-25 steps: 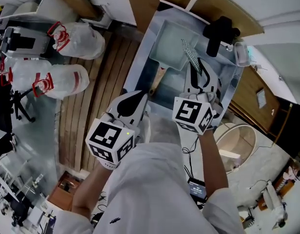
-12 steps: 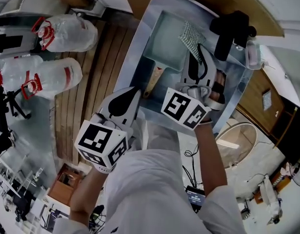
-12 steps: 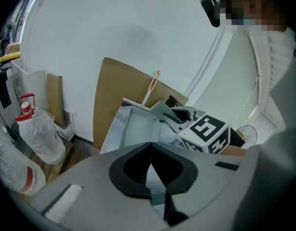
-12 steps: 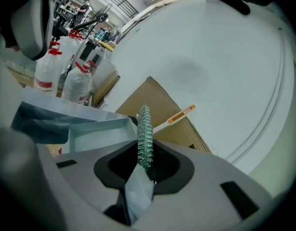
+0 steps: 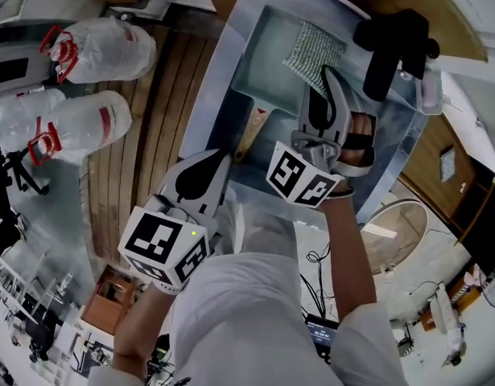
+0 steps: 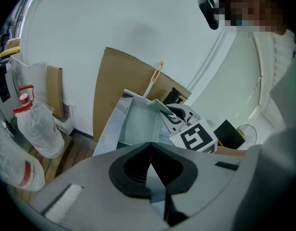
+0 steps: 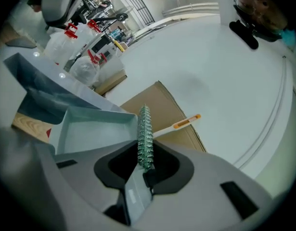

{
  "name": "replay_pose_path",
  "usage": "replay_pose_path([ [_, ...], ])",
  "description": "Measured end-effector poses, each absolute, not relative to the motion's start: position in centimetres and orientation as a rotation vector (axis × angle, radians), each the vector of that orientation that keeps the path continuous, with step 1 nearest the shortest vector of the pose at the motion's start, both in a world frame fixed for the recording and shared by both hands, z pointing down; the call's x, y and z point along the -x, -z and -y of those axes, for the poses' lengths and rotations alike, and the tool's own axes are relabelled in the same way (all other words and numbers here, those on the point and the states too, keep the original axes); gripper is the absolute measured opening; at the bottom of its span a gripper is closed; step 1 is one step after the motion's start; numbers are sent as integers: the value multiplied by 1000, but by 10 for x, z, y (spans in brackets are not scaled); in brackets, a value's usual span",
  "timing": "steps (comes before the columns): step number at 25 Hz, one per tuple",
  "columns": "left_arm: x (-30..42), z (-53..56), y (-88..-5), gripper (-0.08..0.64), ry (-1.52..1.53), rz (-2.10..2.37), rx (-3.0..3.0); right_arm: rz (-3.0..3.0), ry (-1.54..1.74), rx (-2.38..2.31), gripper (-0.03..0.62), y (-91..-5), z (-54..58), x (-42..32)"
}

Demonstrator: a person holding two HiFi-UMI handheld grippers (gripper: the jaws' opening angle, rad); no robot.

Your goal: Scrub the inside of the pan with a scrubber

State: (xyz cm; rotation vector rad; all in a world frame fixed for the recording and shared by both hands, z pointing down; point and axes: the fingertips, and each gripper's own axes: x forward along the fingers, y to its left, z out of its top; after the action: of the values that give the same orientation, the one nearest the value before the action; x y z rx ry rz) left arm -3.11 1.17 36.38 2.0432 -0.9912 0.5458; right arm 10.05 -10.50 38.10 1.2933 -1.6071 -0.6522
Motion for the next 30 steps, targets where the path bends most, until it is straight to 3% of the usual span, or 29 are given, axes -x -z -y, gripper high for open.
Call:
replay_pose_path([
  [30,42,-30,-374,5,-547,990,-2030,1513,578,-1253,74,-407,118,-113],
])
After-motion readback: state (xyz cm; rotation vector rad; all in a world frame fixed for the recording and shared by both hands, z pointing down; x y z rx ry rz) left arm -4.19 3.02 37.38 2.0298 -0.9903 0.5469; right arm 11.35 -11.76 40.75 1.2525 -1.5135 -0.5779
